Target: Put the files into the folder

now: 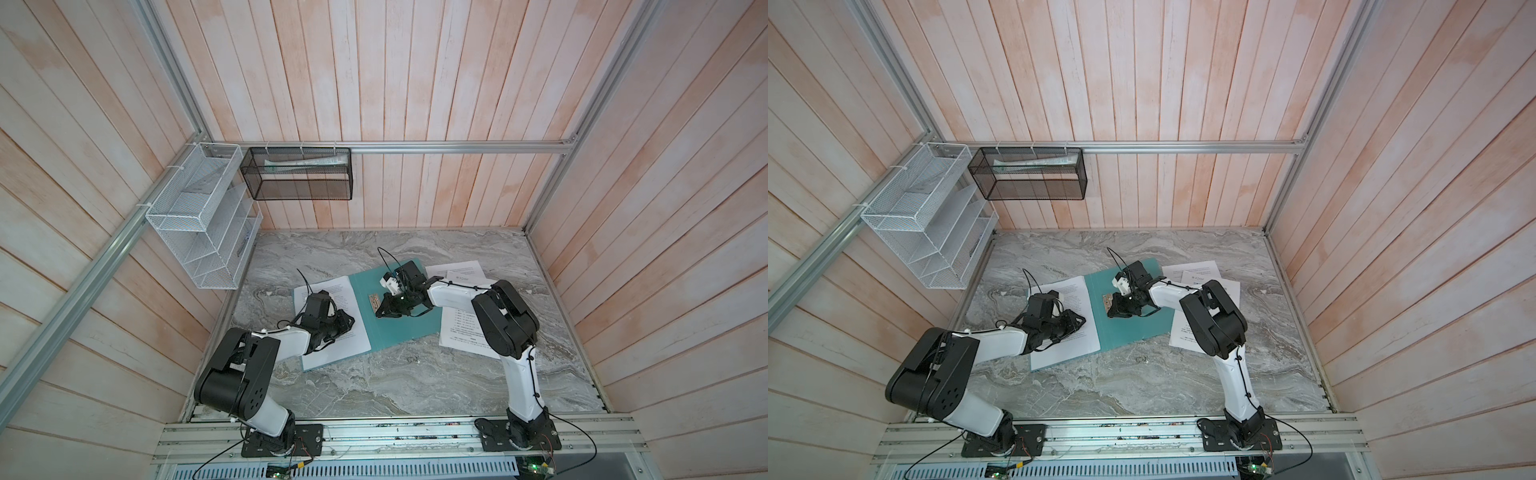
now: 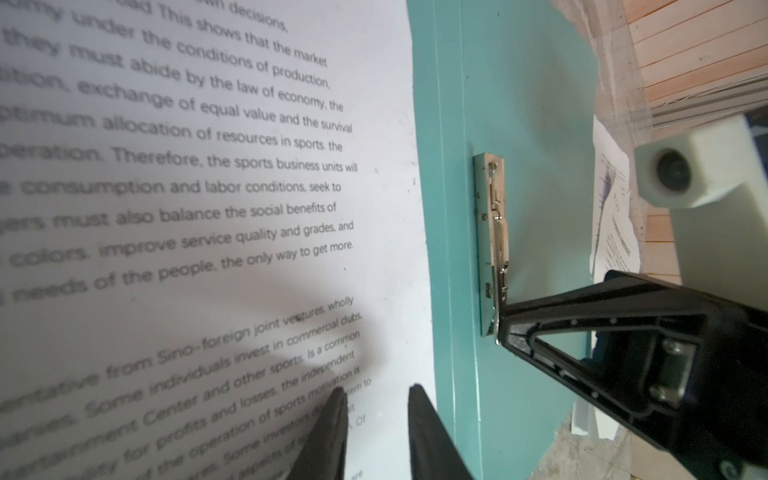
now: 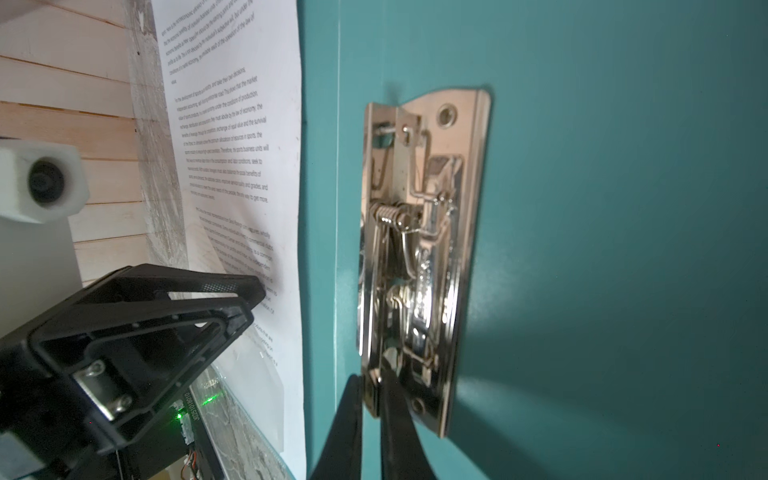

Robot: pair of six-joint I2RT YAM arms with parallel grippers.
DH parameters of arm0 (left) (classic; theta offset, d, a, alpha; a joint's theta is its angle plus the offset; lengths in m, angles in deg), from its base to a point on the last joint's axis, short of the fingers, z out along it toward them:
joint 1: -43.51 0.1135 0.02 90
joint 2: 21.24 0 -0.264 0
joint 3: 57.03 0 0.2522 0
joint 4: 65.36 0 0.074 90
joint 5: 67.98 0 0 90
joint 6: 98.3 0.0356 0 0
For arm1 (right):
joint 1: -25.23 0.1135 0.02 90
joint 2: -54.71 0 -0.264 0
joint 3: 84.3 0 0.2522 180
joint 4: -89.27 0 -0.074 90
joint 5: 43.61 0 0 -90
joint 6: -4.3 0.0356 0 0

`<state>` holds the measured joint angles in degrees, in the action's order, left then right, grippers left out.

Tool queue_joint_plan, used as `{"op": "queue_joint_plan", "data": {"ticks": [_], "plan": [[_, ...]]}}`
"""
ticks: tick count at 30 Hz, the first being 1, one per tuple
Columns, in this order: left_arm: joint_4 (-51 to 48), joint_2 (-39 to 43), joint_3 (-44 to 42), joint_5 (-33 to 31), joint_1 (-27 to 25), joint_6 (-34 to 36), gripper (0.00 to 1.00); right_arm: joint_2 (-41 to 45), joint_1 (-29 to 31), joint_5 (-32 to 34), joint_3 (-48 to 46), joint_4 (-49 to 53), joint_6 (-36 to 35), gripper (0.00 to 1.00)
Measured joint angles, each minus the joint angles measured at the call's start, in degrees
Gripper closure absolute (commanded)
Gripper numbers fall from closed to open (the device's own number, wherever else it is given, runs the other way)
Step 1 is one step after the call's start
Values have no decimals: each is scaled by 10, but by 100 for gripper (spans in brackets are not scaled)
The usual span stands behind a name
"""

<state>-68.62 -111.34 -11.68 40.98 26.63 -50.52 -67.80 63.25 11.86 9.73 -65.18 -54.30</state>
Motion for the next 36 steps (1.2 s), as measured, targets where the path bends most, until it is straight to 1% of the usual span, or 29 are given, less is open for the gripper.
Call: {"op": "queue_joint_plan", "data": {"ticks": [2, 4, 7, 11, 20, 26, 30, 36], "plan": [[0, 0, 0, 0, 0, 0, 71, 0, 0, 1, 0, 2, -1, 91], [0, 0, 0, 0, 0, 0, 71, 0, 1, 2, 0, 3, -1, 94], [0, 0, 0, 0, 0, 0, 71, -1, 1, 2, 0, 3, -1, 95], [0, 0, 0, -1, 0, 0, 71, -1, 1, 3, 0, 3, 0, 99], [-2, -4, 3, -1, 0, 0, 72, -1, 1, 17, 0, 9, -6, 100], [-1, -14, 13, -2, -1, 0, 73, -12, 2, 54, 25, 39, -27, 100], [-1, -21, 19, -2, -2, 0, 73, -11, 5, 84, 26, 39, -40, 100], [0, -29, 26, -2, -4, 0, 73, -10, 3, 100, 24, 29, -55, 100]]}}
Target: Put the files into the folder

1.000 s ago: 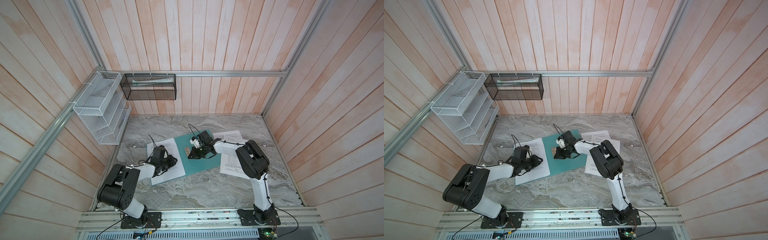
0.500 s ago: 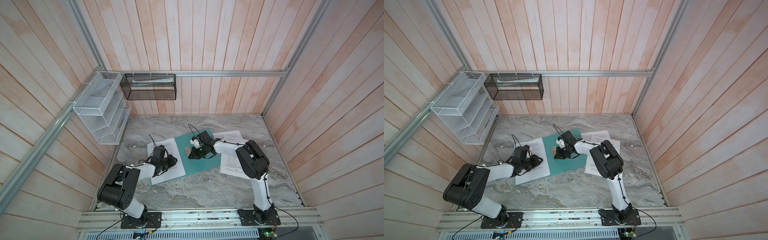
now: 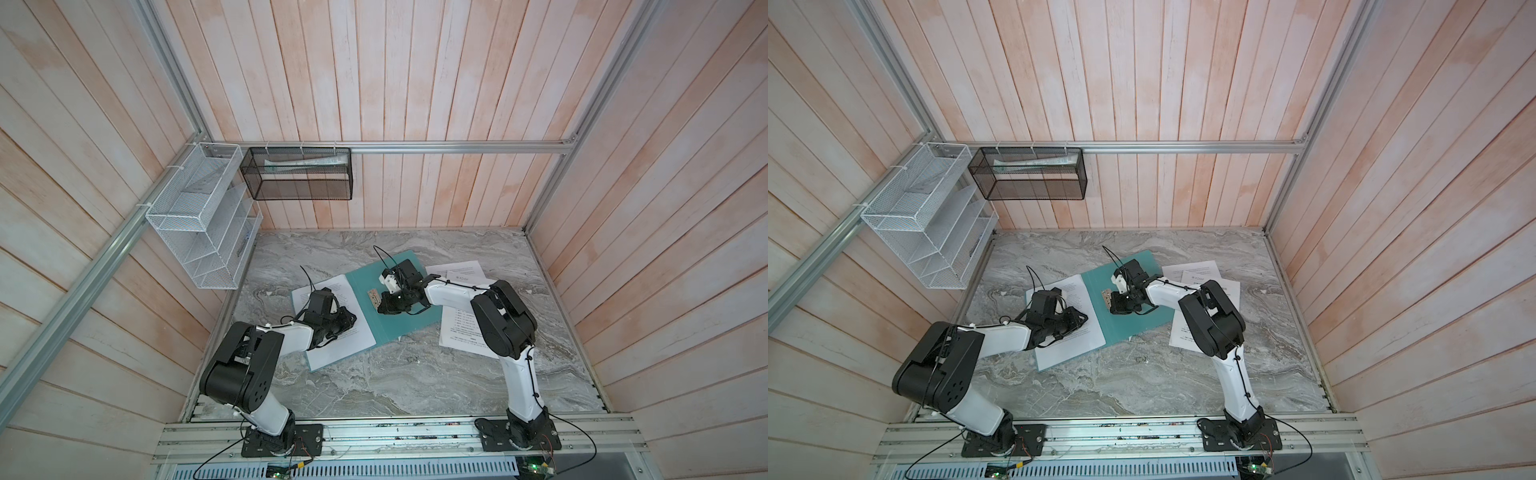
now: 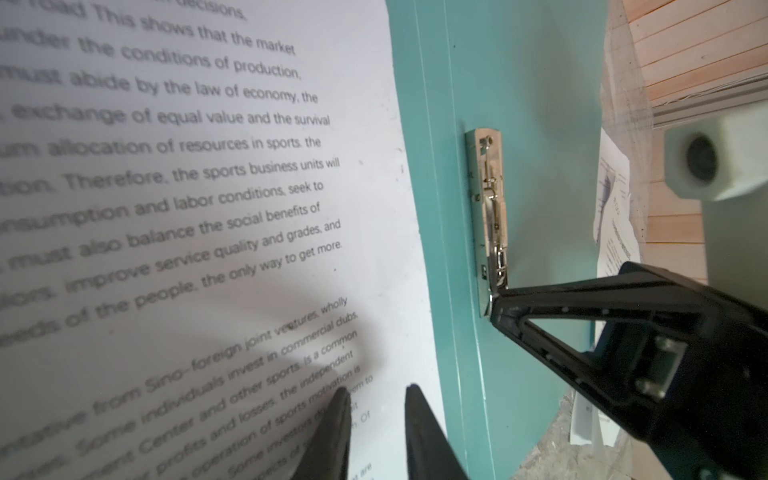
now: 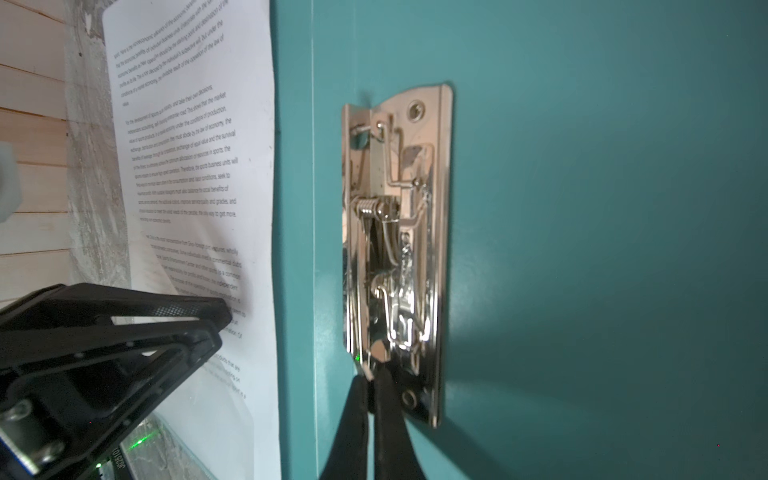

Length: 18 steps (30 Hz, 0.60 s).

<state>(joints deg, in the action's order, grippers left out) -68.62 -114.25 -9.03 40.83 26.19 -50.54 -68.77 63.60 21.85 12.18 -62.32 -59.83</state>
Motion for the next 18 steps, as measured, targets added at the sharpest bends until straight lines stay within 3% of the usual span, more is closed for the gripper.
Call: {"op": "queue_joint_plan", "data": {"ticks": [11, 18], "plan": [[4, -11, 9, 2, -7, 0, 74, 25, -77, -69, -53, -35, 36, 100], [4, -10, 9, 2, -7, 0, 74, 29, -64, -101, -63, -39, 60, 100]]}}
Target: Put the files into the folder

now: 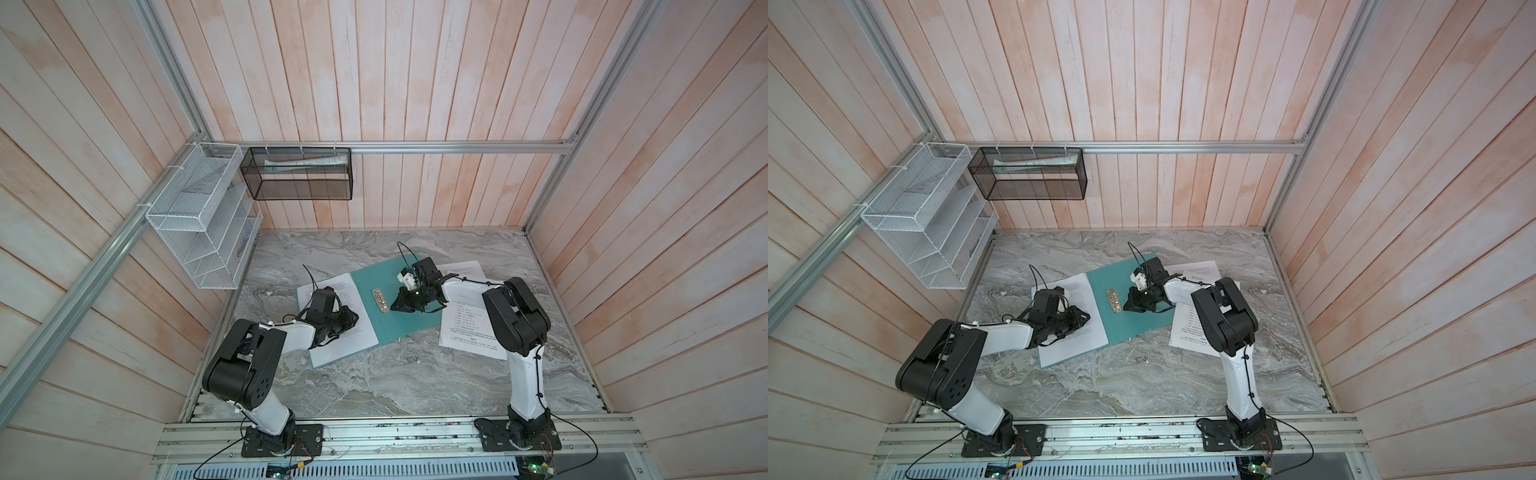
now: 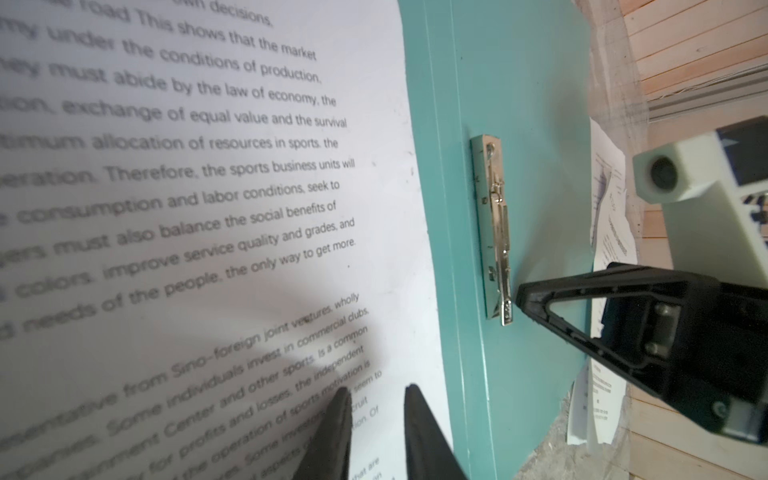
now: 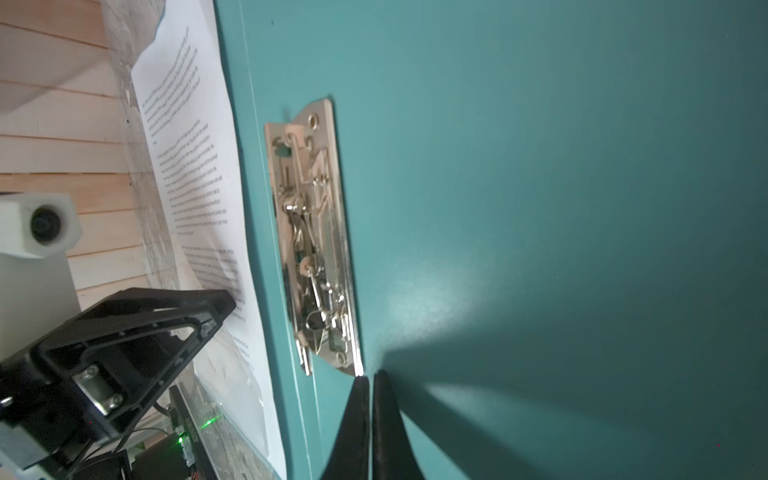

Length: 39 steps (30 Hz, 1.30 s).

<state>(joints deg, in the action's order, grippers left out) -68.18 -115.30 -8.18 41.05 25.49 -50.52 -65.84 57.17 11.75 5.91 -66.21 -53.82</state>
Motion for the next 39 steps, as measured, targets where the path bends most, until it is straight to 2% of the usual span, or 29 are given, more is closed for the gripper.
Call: {"op": "queue_joint_plan", "data": {"ticks": [2, 4, 5, 7, 10, 12, 14, 23, 25, 33, 39], "plan": [[0, 0, 0, 0, 0, 0, 74, 3, 10, 1, 1, 5, -2, 94], [0, 1, 0, 0, 0, 0, 74, 3, 17, 9, 9, 16, -8, 80], [0, 2, -1, 0, 0, 1, 73, 3, 19, 17, 14, 23, -16, 75], [0, 7, -6, 0, 1, 4, 71, 4, 19, 39, 21, 35, -31, 72], [-5, 22, -14, 3, 2, 13, 65, 12, 10, 83, 25, 54, -52, 76], [-20, 32, -14, 6, 3, 23, 60, 20, 5, 106, 27, 64, -64, 92], [-41, 40, -10, 7, 3, 32, 57, 26, 4, 118, 30, 70, -72, 94], [-182, 71, 25, -17, 1, 82, 55, 29, 47, 142, 65, 89, -96, 90], [-209, 105, 10, -27, 0, 81, 55, 29, 57, 142, 70, 91, -100, 86], [-289, 323, -92, -61, -5, 40, 54, 29, 81, 118, 74, 93, -102, 86], [-320, 338, -113, -80, -5, 6, 55, 19, 92, 106, 85, 96, -106, 86]]}}
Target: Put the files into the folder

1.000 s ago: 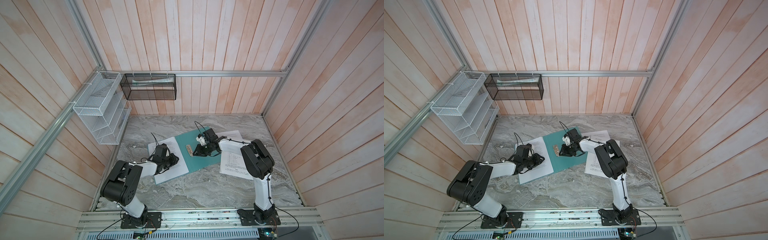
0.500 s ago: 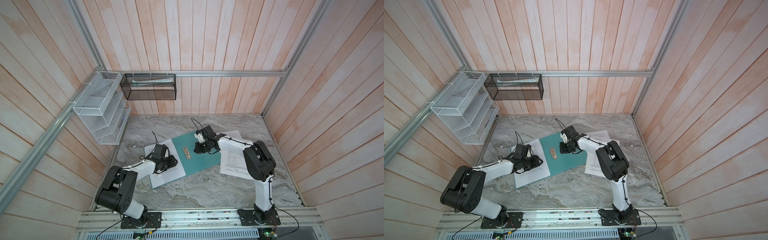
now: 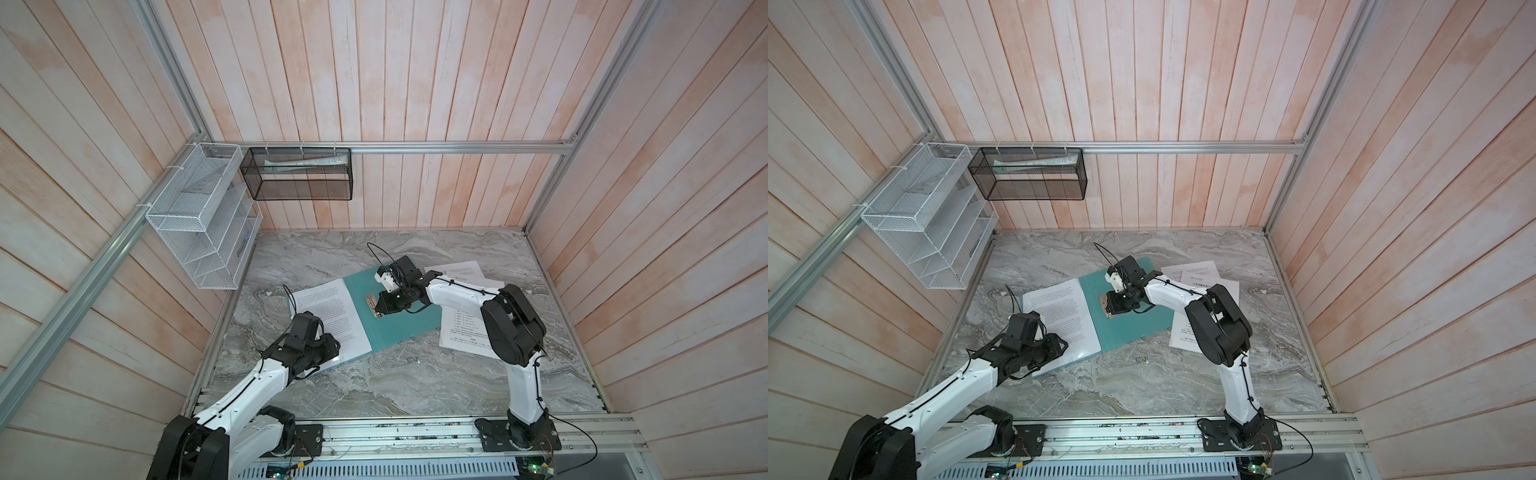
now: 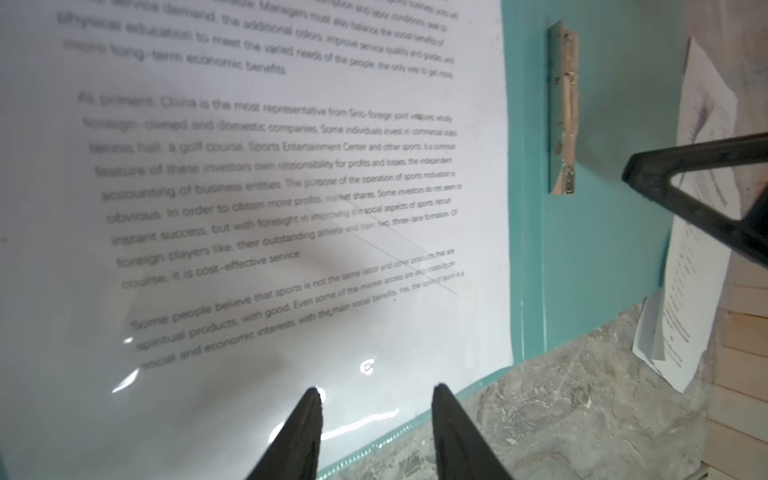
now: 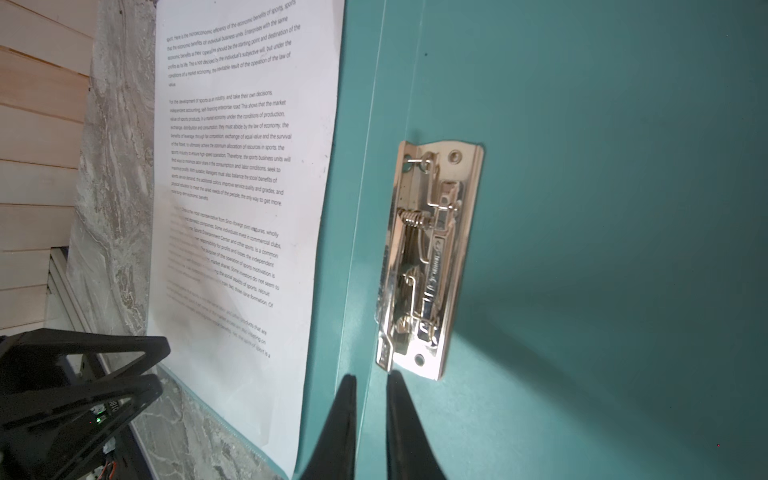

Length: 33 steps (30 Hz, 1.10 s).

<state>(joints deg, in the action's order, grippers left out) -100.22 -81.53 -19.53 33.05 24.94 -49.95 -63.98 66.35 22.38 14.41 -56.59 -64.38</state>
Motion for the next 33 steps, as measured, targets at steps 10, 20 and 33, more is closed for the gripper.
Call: {"op": "queue_joint_plan", "data": {"ticks": [10, 20, 33], "plan": [[40, 0, -35, -2, 0, -41, 57, -32, 3, -3, 24, 10, -4, 86], [55, 1, -41, 0, 0, -49, 57, -42, 5, -2, 25, 15, -5, 86], [63, 0, -43, 5, 0, -50, 58, -42, 4, 4, 27, 18, -6, 87]]}}
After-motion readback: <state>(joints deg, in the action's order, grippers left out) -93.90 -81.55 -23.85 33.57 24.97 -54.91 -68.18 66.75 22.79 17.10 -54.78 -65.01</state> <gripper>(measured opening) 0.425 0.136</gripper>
